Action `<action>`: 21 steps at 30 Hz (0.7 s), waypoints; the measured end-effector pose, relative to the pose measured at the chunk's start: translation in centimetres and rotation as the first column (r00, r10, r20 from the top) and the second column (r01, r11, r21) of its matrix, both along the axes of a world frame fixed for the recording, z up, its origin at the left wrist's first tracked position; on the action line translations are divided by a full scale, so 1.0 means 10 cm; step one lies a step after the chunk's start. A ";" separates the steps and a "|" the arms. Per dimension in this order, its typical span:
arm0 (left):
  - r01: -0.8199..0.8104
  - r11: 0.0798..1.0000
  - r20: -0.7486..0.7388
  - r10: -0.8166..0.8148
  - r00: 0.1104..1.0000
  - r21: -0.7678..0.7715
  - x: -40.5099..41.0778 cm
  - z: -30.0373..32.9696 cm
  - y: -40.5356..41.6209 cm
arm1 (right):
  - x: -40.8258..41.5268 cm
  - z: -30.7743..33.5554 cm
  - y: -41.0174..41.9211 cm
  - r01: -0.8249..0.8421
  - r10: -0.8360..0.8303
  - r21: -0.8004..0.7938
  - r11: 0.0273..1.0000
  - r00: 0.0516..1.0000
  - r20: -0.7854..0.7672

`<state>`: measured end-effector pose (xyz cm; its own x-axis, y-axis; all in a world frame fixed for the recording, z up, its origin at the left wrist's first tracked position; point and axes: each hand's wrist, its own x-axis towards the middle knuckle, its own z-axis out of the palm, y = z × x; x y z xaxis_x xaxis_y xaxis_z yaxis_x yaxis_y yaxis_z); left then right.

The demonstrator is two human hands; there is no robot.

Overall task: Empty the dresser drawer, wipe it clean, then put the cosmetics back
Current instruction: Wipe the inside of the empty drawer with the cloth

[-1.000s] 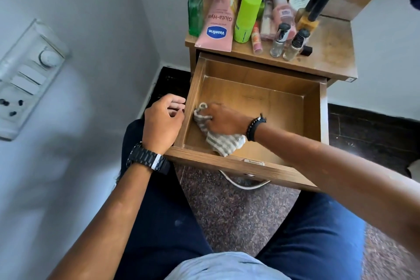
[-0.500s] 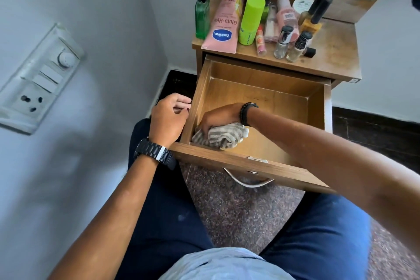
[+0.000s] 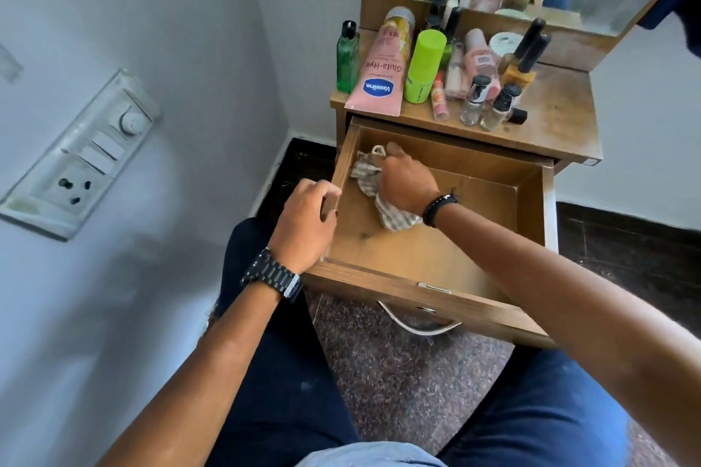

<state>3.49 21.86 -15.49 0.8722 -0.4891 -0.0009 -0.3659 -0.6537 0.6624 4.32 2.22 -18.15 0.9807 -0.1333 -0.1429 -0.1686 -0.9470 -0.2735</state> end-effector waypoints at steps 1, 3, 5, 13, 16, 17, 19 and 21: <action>0.018 0.999 0.026 -0.018 0.999 0.034 -0.01 -0.01 -0.01 | 0.03 0.00 0.08 -0.035 0.037 -0.124 0.992 0.999 0.007; 0.049 0.994 0.066 -0.056 0.996 0.102 -0.03 -0.02 -0.01 | 0.10 0.00 0.23 -0.075 0.075 -0.268 0.961 0.997 -0.008; 0.067 0.988 0.091 -0.081 0.993 0.142 -0.05 -0.03 -0.02 | 0.18 0.00 0.29 -0.076 0.068 -0.359 0.930 0.997 -0.035; 0.125 0.975 0.221 -0.165 0.961 0.186 -0.10 -0.01 -0.05 | -0.09 -0.02 -0.22 -0.168 0.121 -0.511 0.843 0.985 -0.123; 0.155 0.965 0.230 -0.203 0.952 0.211 -0.11 -0.01 -0.07 | -0.36 -0.02 -0.50 -0.140 0.064 -0.550 0.824 0.986 -0.154; 0.159 0.963 0.228 -0.208 0.951 0.218 -0.10 -0.01 -0.07 | -0.45 -0.02 -0.59 -0.130 0.039 -0.573 0.809 0.985 -0.167; 0.168 0.959 0.219 -0.219 0.951 0.228 -0.10 -0.02 -0.06 | -0.63 -0.05 -0.74 -0.089 -0.058 -0.626 0.775 0.976 -0.211; 0.170 0.957 0.208 -0.220 0.953 0.234 -0.10 -0.02 -0.07 | -0.79 -0.06 -0.88 0.047 -0.229 -0.646 0.762 0.953 -0.200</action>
<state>2.46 21.18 -15.70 0.7482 -0.6602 0.0662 -0.6261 -0.6694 0.3998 -3.57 -6.55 -18.79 0.8851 -0.4127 -0.2152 -0.2877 -0.8485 0.4441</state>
